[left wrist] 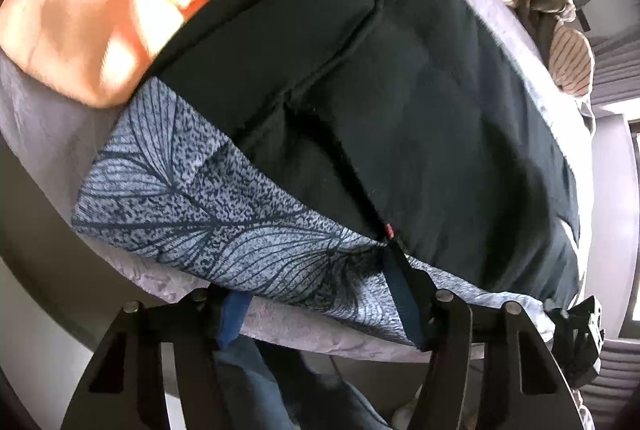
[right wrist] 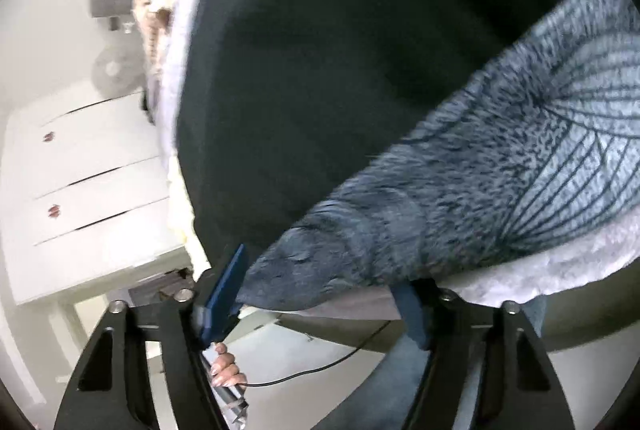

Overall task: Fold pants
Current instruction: 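Grasp the waistband with both grippers and lift it off the bed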

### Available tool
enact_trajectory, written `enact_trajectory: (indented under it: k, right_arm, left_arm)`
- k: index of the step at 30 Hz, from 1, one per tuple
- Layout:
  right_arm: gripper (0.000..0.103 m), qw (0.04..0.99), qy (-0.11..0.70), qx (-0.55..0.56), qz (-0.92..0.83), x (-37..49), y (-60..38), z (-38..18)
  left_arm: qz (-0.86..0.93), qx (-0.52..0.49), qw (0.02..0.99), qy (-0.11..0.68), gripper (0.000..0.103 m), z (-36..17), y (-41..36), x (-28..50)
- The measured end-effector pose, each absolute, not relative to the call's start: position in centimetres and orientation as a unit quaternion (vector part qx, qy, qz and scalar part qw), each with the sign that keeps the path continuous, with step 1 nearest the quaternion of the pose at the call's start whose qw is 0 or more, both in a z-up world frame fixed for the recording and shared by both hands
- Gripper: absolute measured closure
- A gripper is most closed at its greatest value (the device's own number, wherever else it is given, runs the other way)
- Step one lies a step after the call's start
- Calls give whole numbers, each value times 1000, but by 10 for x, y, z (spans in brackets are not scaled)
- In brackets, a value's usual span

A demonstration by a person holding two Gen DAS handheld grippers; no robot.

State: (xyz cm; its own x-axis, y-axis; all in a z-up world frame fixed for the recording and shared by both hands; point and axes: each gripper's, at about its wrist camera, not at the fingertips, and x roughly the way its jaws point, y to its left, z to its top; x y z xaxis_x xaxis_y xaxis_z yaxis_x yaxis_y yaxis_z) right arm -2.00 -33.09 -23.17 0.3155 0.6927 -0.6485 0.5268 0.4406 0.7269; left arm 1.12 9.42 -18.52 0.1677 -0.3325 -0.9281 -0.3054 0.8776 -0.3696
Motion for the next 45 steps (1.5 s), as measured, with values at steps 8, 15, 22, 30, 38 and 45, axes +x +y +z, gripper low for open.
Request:
enact_trajectory:
  k: [8,15,22,30,38,45]
  right_arm:
    - [95,646,549,524,85,-20,-332,-195]
    - [95,695,511,486,139,26,-336,-119]
    - [95,728,494,451,153,87,-348,-81]
    - [91,736,520,418,115,203,-356,-109]
    - [79,704,591,393,26,274,-356,-189]
    - [27,740,565,355,80,246,-331,-125]
  left_arm:
    - [-10,-257,740,621,79,-150,103,19]
    - [-26,-258,778,573,79,-91,97,46]
    - [-65,-239,813,527,79,-53,82,121]
    - [-19,-147,836,528,40,-88,66,244]
    - [41,-94,818,566,38,-131,81,294]
    - [-56,-14,826,561,38,-110,35,262]
